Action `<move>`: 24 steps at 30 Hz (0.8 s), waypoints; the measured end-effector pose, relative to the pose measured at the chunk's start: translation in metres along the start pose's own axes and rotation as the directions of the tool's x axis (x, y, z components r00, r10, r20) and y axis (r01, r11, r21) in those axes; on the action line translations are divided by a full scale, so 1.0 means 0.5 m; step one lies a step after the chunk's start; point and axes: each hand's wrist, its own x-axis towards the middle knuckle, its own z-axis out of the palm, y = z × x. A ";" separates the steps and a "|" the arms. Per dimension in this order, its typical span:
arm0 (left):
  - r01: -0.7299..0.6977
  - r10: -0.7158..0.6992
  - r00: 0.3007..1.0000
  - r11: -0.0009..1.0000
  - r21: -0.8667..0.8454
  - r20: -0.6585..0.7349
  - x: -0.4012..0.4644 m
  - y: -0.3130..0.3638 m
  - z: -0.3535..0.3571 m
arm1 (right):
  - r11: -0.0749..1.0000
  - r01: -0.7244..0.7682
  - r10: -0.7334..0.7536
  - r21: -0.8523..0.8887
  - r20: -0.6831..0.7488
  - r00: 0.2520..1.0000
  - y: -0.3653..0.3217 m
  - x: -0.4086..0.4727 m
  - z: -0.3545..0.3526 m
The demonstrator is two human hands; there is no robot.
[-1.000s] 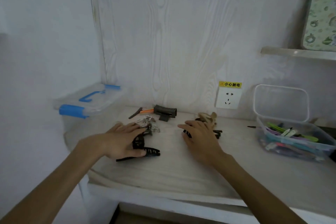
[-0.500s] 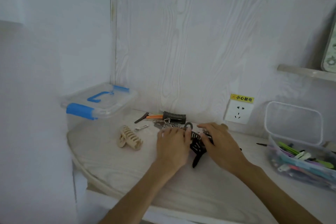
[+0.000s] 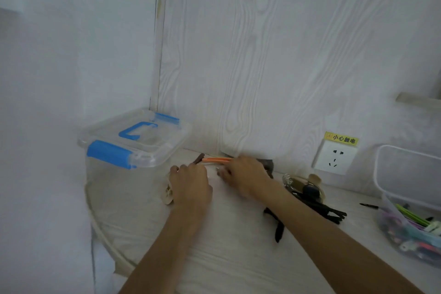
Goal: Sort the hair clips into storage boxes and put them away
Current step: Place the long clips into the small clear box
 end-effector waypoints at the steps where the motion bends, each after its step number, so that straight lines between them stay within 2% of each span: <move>1: -0.004 0.004 1.000 1.000 0.002 0.003 0.002 -0.002 0.003 | 0.999 -0.013 0.012 -0.033 -0.018 1.000 0.016 -0.005 -0.002; 6: -0.043 0.043 0.999 0.999 -0.020 -0.010 0.010 -0.003 0.013 | 0.983 -0.080 0.083 -0.167 0.011 0.996 0.093 -0.016 -0.009; 9: -0.035 0.035 0.998 0.999 0.005 0.059 0.010 -0.003 0.019 | 0.999 -0.027 0.031 0.035 -0.100 0.995 0.081 0.010 0.006; 11: -0.026 0.017 0.991 0.997 0.066 0.132 0.011 -0.003 0.020 | 0.988 0.006 -0.002 0.154 -0.029 1.000 0.053 0.034 0.023; 13: -0.038 0.023 0.988 0.995 0.093 0.155 0.008 -0.002 0.017 | 0.992 -0.015 0.001 0.125 0.112 0.994 0.024 0.054 0.050; 14: -0.041 0.028 0.988 0.996 0.080 0.154 0.007 -0.002 0.016 | 0.997 -0.018 0.009 0.075 0.110 0.994 0.014 0.059 0.063; 16: -0.029 0.026 0.991 0.999 0.022 0.128 0.005 -0.001 0.013 | 1.000 -0.001 0.000 -0.014 -0.058 0.998 0.007 0.065 0.076; 18: -0.010 0.013 0.997 0.999 -0.038 0.077 0.006 -0.002 0.014 | 1.000 0.018 -0.021 -0.020 -0.183 0.983 0.008 0.064 0.072; 21: -0.001 0.002 1.000 0.997 -0.083 0.017 0.008 -0.002 0.016 | 0.998 0.059 -0.063 -0.026 -0.186 0.981 0.019 0.049 0.062; 24: -0.023 0.023 1.000 0.998 -0.051 0.002 0.008 -0.002 0.019 | 0.994 0.110 -0.110 -0.011 -0.182 0.977 0.026 0.013 0.054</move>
